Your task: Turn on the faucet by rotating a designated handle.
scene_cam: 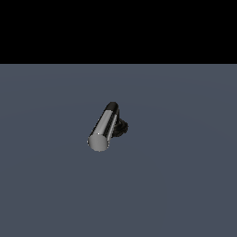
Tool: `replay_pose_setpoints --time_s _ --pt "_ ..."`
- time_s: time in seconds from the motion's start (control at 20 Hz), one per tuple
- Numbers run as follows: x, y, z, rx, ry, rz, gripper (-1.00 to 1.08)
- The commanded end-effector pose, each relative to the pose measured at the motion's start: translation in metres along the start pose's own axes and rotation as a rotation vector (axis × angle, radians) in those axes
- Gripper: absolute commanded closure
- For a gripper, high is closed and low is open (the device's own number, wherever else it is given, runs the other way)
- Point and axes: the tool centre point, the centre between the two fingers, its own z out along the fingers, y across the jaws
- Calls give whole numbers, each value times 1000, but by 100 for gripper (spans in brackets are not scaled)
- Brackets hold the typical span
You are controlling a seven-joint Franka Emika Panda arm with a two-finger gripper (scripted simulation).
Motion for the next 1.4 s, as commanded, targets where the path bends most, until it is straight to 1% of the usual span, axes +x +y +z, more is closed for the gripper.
replay_pose_setpoints --time_s 0.0,0.3,0.6,0.85,1.35 --pt "0 0 0 0 0 0 108" --pt "2 -2 9 -1 0 0 108" --pt "8 -9 34 -4 1 -2 108" --pt "17 -17 67 -8 1 -4 108" --pt "38 -38 148 -18 3 -9 108"
